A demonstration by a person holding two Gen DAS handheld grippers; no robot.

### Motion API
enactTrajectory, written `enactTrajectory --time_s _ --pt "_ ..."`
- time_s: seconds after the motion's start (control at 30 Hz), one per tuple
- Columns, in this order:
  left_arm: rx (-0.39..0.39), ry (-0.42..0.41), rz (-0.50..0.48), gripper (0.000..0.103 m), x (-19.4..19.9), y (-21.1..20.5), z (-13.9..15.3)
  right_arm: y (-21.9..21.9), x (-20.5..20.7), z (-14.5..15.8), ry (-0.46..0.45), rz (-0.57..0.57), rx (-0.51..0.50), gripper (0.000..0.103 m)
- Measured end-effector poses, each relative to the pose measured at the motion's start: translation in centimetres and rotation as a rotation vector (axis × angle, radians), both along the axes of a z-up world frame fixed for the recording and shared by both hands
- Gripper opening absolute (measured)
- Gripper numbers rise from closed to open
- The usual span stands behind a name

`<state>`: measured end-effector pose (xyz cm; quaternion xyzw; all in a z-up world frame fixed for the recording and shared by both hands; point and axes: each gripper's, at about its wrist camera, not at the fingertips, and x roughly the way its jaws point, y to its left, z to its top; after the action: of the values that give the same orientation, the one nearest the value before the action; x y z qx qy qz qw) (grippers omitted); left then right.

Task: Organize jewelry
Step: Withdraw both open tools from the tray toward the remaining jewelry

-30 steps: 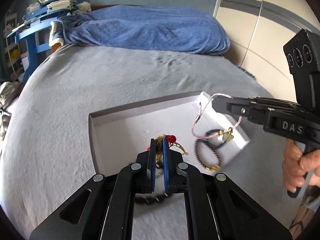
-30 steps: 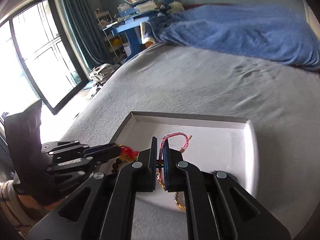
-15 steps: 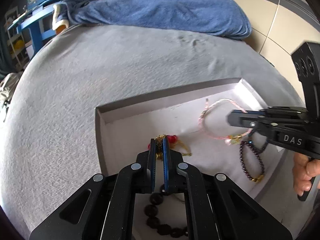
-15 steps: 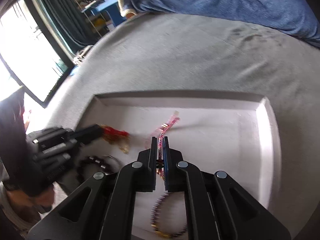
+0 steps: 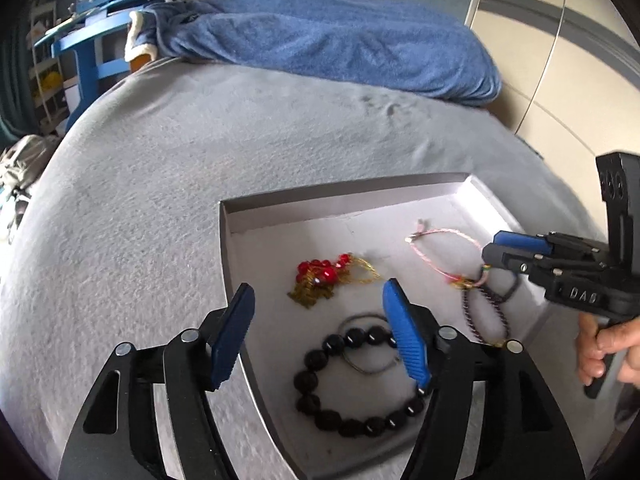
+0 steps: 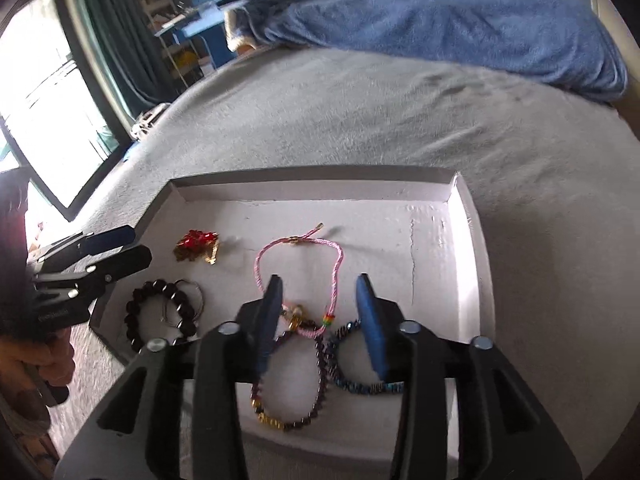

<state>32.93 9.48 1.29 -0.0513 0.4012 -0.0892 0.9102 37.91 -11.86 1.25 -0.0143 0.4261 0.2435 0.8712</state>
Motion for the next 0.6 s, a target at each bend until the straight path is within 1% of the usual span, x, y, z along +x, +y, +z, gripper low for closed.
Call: enactTrajectory --time_s 0.1,0.17,0.33,0.43,0.6 --pt "0.009 -0.024 0.000 0.073 -1.5 -0.2 0.4 -0.7 -2.1 0.2 -0.059 0.000 -0.016 0.046" --pt "0.016 -0.048 0.008 0.077 -2.9 -0.3 0.7 -1.2 -3.2 0.3 -0.088 -0.011 -0.025 0.051" --pt "0.003 -0.082 0.036 0.081 -6.1 -0.3 0.9 -3.1 -6.8 0.4 -0.163 -0.039 -0.018 0.072" --pt "0.006 -0.092 0.036 0.084 -8.3 -0.6 0.6 -4.2 -8.8 0.1 -0.185 -0.049 -0.018 0.080" --pt "0.013 -0.082 0.026 0.085 -11.6 -1.6 -0.2 -6.2 -11.6 -0.7 -0.179 -0.094 -0.005 0.086"
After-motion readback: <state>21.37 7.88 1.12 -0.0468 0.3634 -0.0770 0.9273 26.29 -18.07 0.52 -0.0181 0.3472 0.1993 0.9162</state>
